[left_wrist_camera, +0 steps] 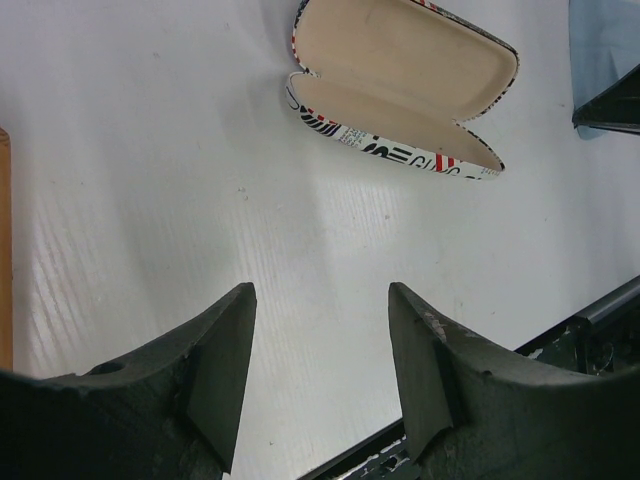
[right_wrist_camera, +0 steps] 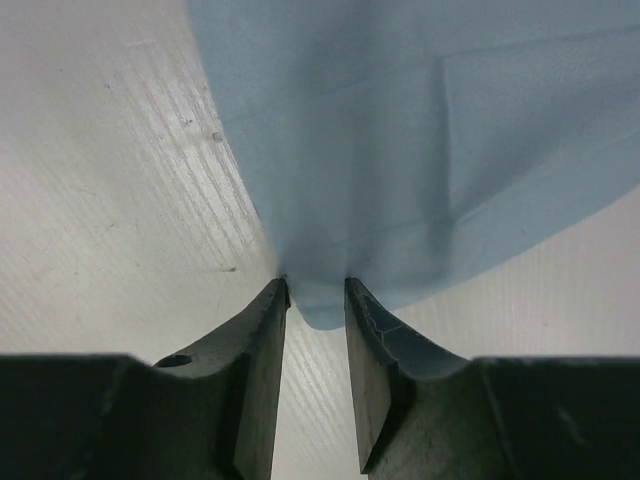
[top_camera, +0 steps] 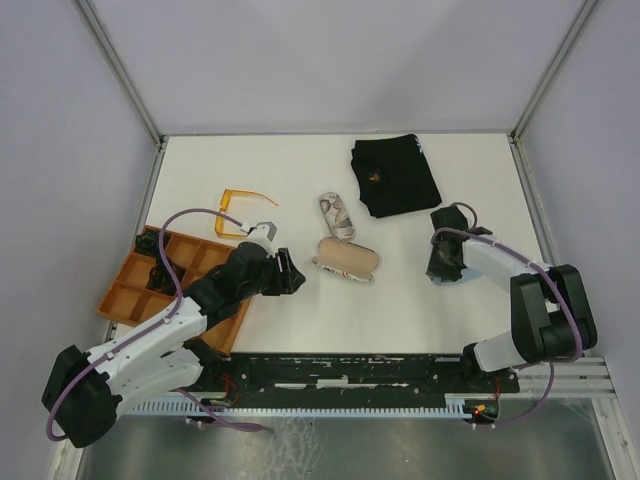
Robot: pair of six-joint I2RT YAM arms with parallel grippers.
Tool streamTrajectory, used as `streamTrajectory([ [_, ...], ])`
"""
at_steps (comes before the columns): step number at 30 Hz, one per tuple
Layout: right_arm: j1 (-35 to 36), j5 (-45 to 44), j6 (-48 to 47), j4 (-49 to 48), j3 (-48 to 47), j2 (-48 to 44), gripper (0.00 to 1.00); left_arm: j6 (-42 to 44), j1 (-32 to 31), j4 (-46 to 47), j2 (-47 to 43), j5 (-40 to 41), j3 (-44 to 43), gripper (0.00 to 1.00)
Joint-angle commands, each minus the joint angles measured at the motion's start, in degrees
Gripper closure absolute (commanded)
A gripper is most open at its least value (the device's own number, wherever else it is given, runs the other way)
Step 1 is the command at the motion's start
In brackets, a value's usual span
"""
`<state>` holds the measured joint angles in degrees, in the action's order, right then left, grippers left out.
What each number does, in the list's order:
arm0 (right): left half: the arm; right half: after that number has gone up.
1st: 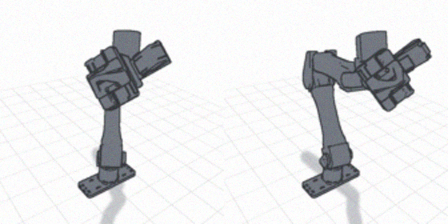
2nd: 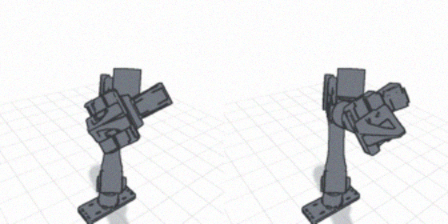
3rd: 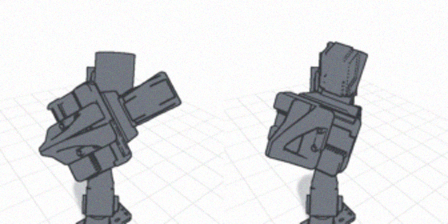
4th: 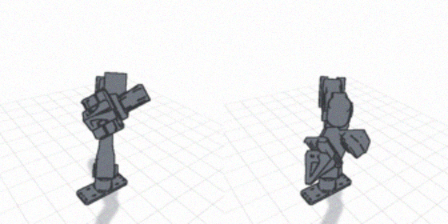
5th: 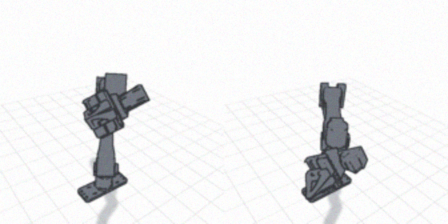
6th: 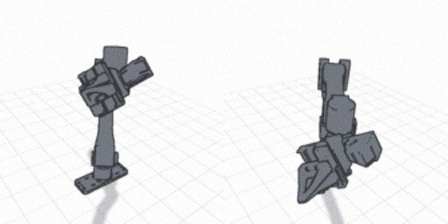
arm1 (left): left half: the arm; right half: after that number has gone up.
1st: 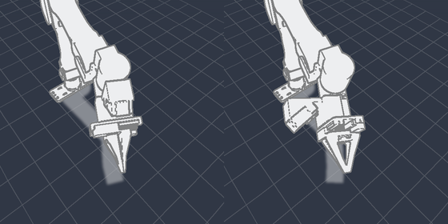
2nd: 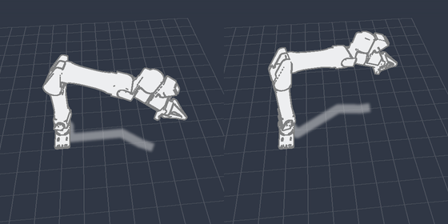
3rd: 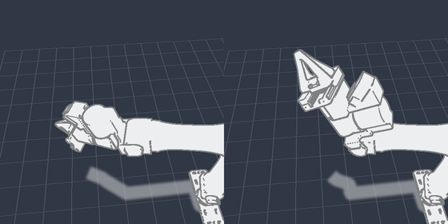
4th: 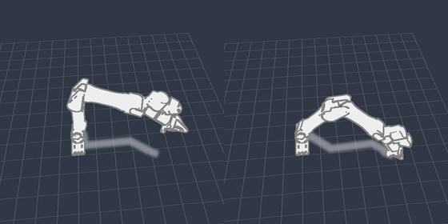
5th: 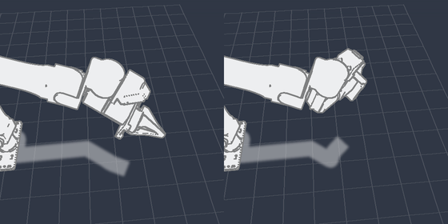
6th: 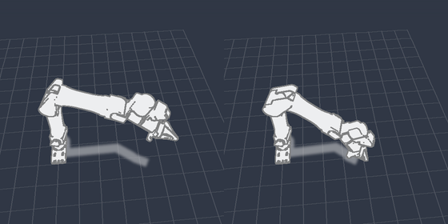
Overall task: Organize the sunglasses
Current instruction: Move the glasses cleaning cloth to the center of the board.
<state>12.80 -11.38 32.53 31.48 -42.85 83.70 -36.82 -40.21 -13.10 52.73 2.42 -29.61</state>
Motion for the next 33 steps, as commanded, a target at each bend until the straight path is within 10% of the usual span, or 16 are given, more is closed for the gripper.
streamTrajectory([
  [1,-0.8,2.4,-0.3,-1.4,-0.2,1.0,0.65,2.0,0.1,3.1,-0.7,-0.8,-0.7,0.38],
  [13,-0.9,5.3,0.6,-0.8,2.4,-1.2,1.0,1.4,0.1,3.3,-1.7,-0.7,0.0,0.38],
  [33,30.1,5.1,15.6,6.0,6.2,-13.4,1.0,-0.1,0.1,2.3,-3.4,0.7,1.4,0.39],
])
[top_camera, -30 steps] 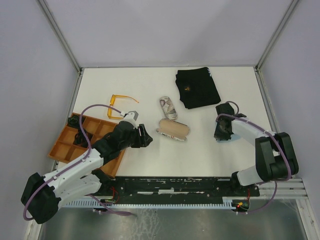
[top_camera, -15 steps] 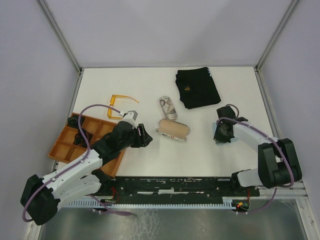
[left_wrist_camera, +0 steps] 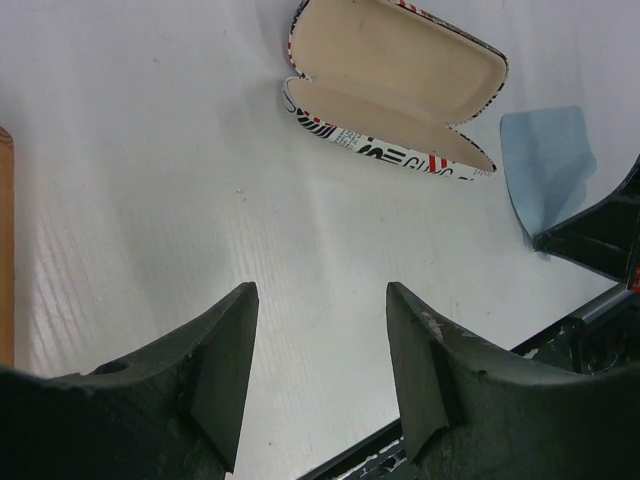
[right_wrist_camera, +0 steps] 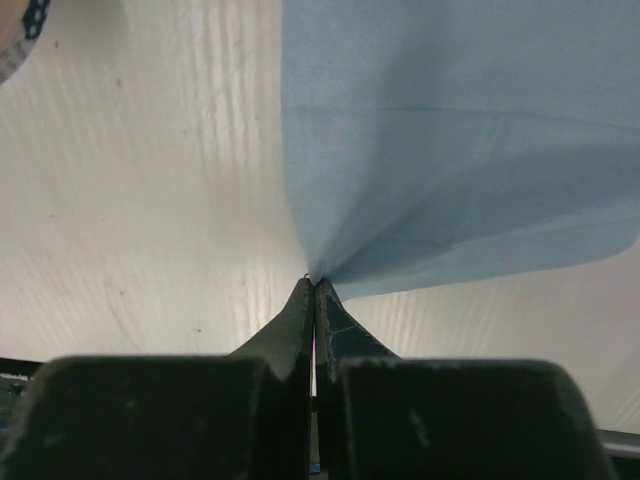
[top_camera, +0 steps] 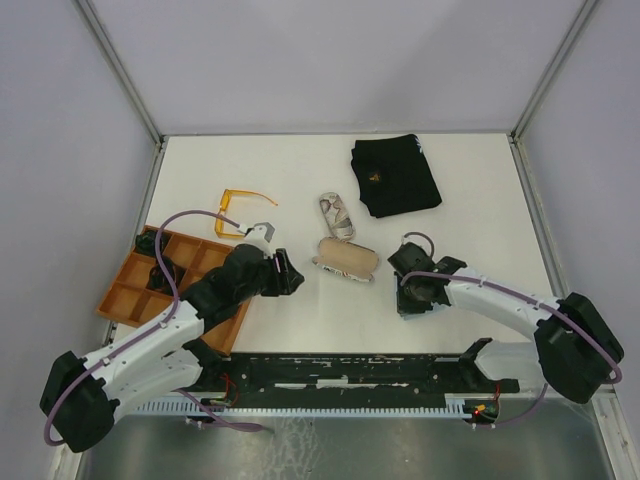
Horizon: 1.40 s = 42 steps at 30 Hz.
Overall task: Organize the sunglasses
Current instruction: Move the glasses cleaning cloth to the center of the board.
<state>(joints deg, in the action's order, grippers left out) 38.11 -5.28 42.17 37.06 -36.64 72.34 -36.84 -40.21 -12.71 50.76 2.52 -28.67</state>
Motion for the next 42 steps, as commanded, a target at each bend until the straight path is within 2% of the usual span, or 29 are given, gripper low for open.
streamTrajectory([
  [1,6.8,-1.2,7.3,0.0,-0.1,-2.0,1.0,-0.2,0.2,1.9,-1.6,0.8,0.6,0.39],
  [6,17.4,-4.4,11.8,-1.7,-4.1,2.4,1.0,-0.8,0.1,1.7,-1.8,1.4,1.1,0.4],
  [13,29.4,-10.0,14.3,-2.7,-13.8,14.7,0.97,-0.8,0.2,1.3,-2.0,1.7,1.4,0.4],
  [15,30.8,-11.0,14.3,-3.2,-14.8,16.1,0.9,-0.7,0.1,1.3,-1.8,1.6,1.4,0.4],
  [16,31.1,-11.3,14.1,-3.7,-15.0,16.0,0.82,-0.6,0.1,1.3,-1.7,1.6,1.4,0.4],
  [19,31.2,-13.5,13.3,-4.7,-14.6,13.8,0.69,-0.4,0.1,1.6,-1.1,1.5,1.4,0.4],
  [26,30.4,-19.1,7.9,-4.8,-15.4,6.5,0.55,-0.1,0.1,2.7,0.9,1.2,1.2,0.39],
  [34,20.7,-10.6,4.3,-12.2,-14.8,8.9,0.68,-0.3,0.2,3.6,1.8,1.3,0.9,0.39],
  [42,15.6,-6.2,2.0,-14.5,-16.3,14.4,0.68,0.6,0.1,6.9,8.1,0.4,-0.9,0.4],
])
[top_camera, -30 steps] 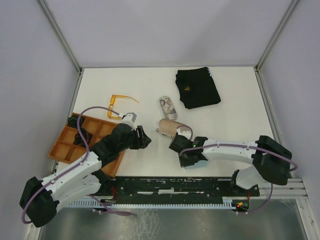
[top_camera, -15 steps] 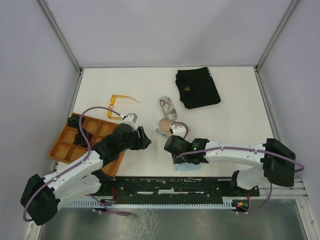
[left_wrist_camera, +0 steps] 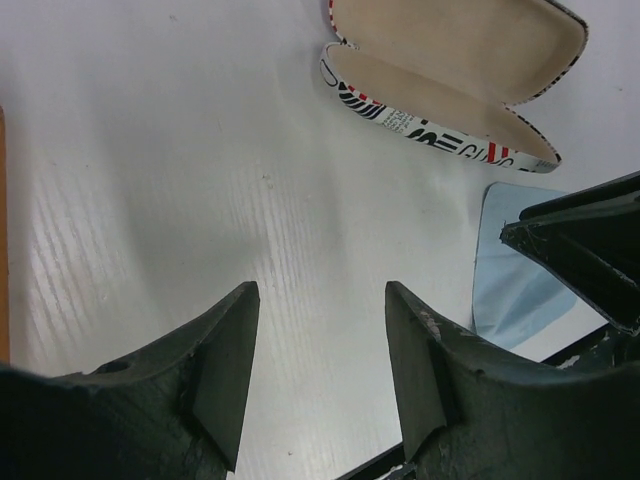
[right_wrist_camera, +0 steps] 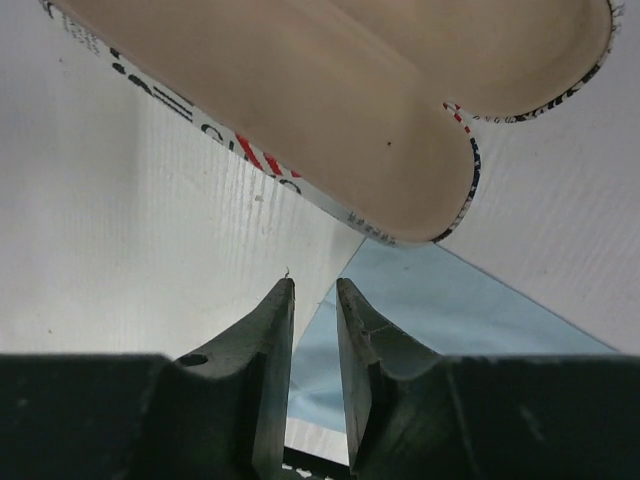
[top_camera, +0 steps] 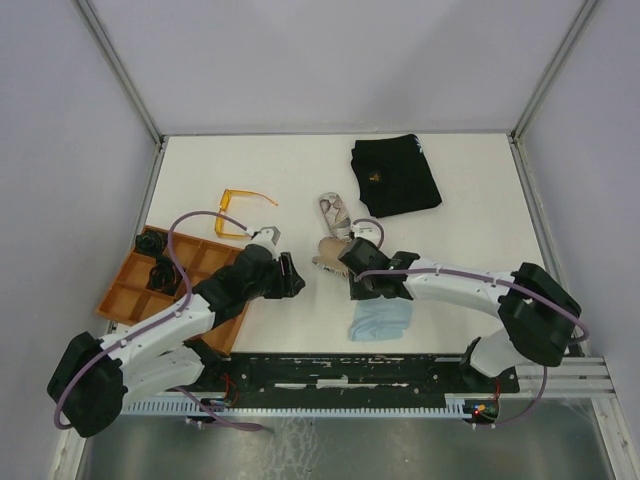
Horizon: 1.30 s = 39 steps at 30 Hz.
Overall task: Organize the sunglasses
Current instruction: Move the glasses cleaning cloth to the center of the board, then move the sunglasses case at the center of the board.
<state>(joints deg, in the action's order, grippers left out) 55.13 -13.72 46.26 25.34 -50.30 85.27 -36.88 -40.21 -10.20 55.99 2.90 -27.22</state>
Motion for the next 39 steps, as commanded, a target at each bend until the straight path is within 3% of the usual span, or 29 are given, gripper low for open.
streamTrajectory([
  [1,-1.8,2.2,-2.4,-2.9,-2.8,1.9,0.68,0.9,0.2,4.9,4.0,-0.2,-2.7,0.41],
  [22,-8.8,4.1,-10.6,-4.1,-6.8,7.4,0.68,5.4,0.1,12.5,24.4,-2.4,-10.4,0.47],
  [39,-10.4,6.2,-12.8,-6.6,-10.1,12.0,0.68,6.6,2.1,12.9,30.6,-0.1,-14.3,0.48],
])
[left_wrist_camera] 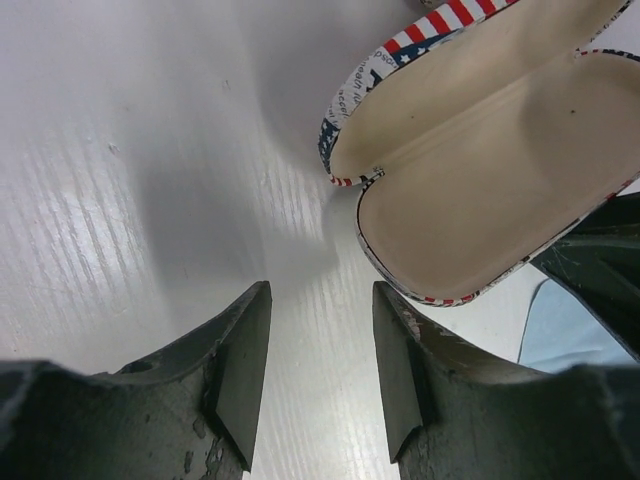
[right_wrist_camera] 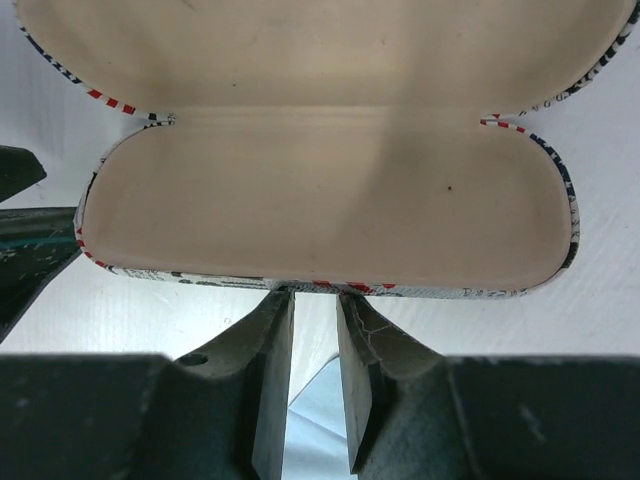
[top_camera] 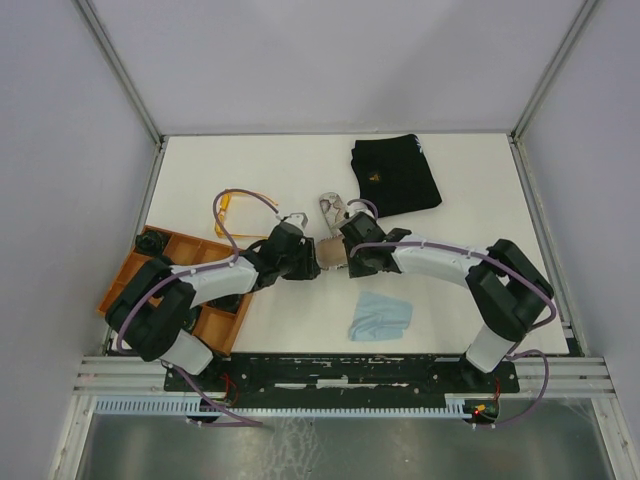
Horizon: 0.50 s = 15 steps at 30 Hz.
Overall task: Organize the sunglasses
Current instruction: Move the sunglasses case at the center of the board.
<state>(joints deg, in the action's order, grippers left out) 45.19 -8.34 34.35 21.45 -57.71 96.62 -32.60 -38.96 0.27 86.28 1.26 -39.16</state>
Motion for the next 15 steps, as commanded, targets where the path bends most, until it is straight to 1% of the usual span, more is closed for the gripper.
streamTrajectory([
  [1,-0.5,1.1,-0.8,-3.0,-2.9,0.8,0.68,2.2,1.0,2.4,-0.1,2.1,-2.4,0.48],
  [6,-0.5,1.8,-0.6,-4.4,-3.7,1.7,0.67,1.3,1.5,1.5,-4.2,4.3,-1.4,0.48],
  [9,-0.5,2.3,-0.9,-4.6,-3.6,0.5,0.66,1.1,1.5,0.4,-7.4,5.6,-0.1,0.47],
  [12,-0.5,2.9,-1.8,-5.2,-1.3,-3.1,0.63,1.4,1.5,-0.8,-11.3,6.4,1.2,0.47],
  [15,-0.5,2.6,-2.8,-4.7,2.1,-8.7,0.59,1.5,1.5,-1.7,-15.2,5.5,2.8,0.46],
])
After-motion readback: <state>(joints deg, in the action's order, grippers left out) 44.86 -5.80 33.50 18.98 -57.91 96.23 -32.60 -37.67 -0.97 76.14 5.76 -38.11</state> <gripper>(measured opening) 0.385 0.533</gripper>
